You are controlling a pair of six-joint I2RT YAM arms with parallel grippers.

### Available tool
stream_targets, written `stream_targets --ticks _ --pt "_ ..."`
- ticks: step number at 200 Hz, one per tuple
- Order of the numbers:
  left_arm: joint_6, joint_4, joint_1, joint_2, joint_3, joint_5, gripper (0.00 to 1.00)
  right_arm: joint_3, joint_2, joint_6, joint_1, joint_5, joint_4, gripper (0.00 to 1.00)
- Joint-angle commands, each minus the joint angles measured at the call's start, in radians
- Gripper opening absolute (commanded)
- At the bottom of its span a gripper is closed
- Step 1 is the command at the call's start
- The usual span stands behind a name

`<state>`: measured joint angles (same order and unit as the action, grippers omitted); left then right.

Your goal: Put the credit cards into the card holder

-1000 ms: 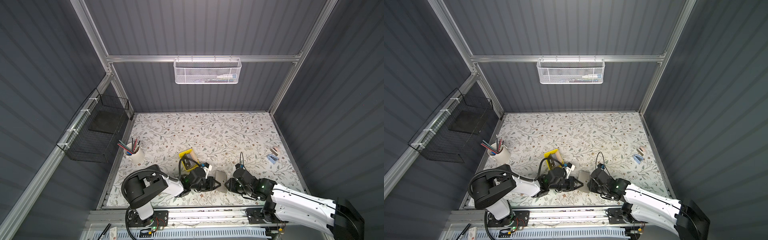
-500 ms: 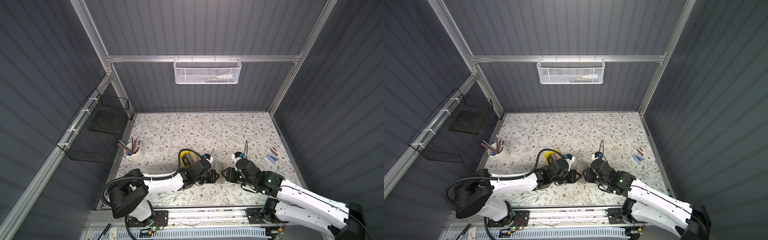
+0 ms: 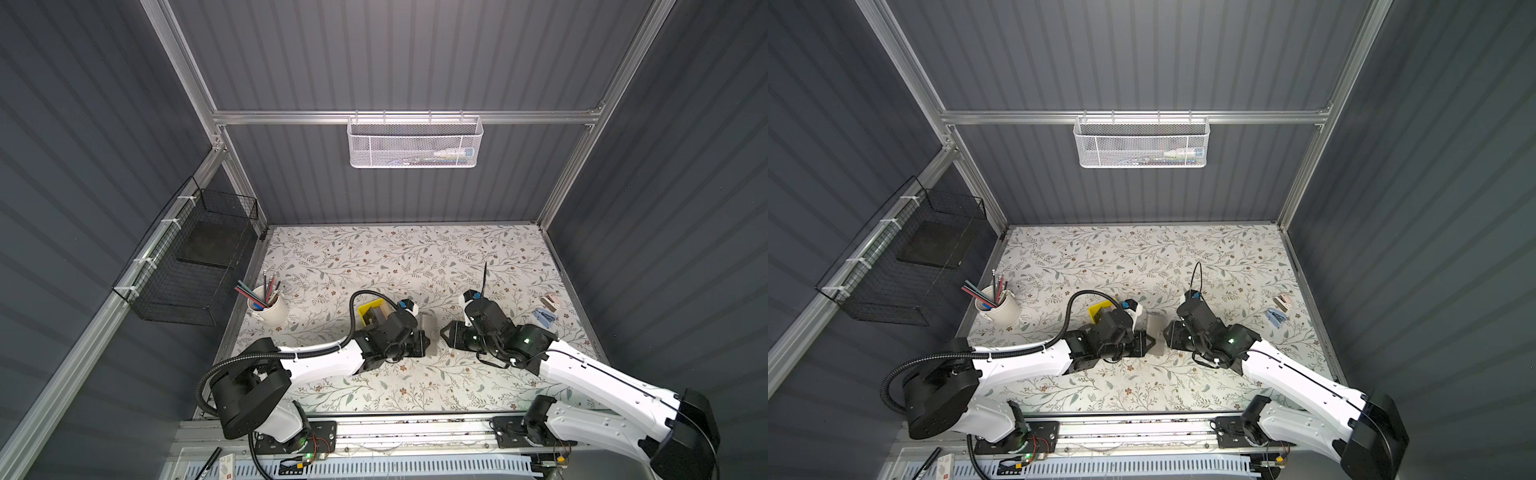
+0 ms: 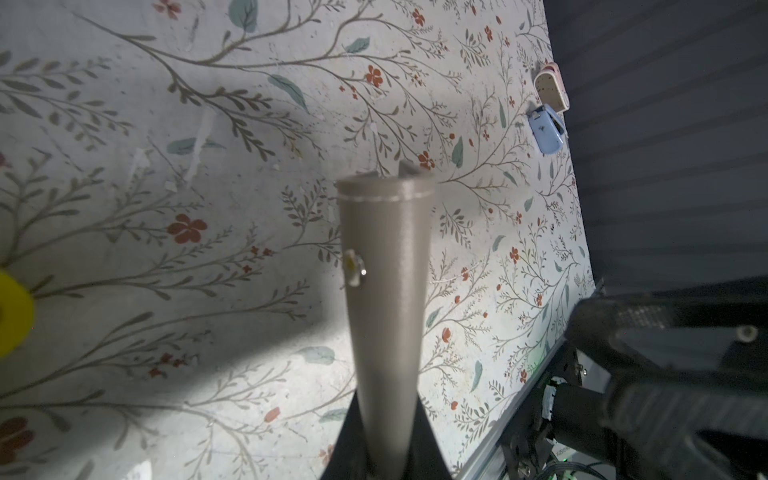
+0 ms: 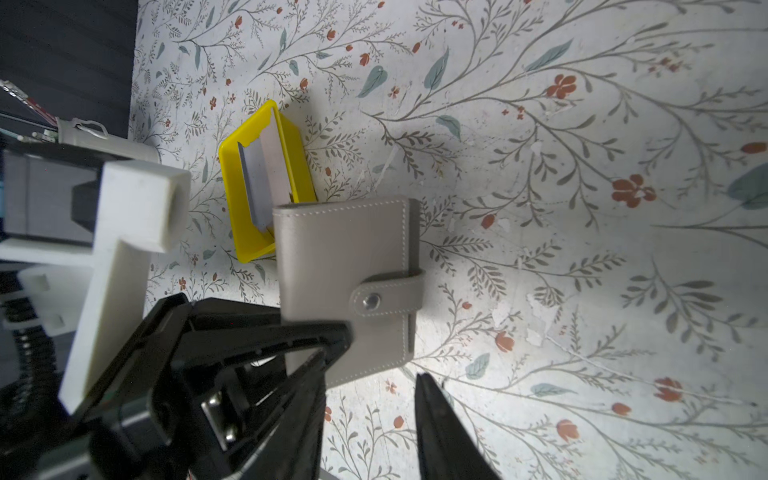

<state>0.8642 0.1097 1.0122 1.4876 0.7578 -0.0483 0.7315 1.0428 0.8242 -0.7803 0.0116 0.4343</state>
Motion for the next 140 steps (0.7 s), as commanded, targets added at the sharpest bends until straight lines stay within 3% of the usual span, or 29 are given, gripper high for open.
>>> stream_targets --ticks 1,140 --pt "-0.050 0.027 -0.007 -0.026 0.002 -0.024 0.14 0.005 0.019 -0.042 0.011 0.047 -0.018 0.37" --pt "-0.072 0.020 -0.012 0.034 0.040 -0.050 0.13 0.080 0.221 -0.051 0.024 0.078 -0.052 0.38"
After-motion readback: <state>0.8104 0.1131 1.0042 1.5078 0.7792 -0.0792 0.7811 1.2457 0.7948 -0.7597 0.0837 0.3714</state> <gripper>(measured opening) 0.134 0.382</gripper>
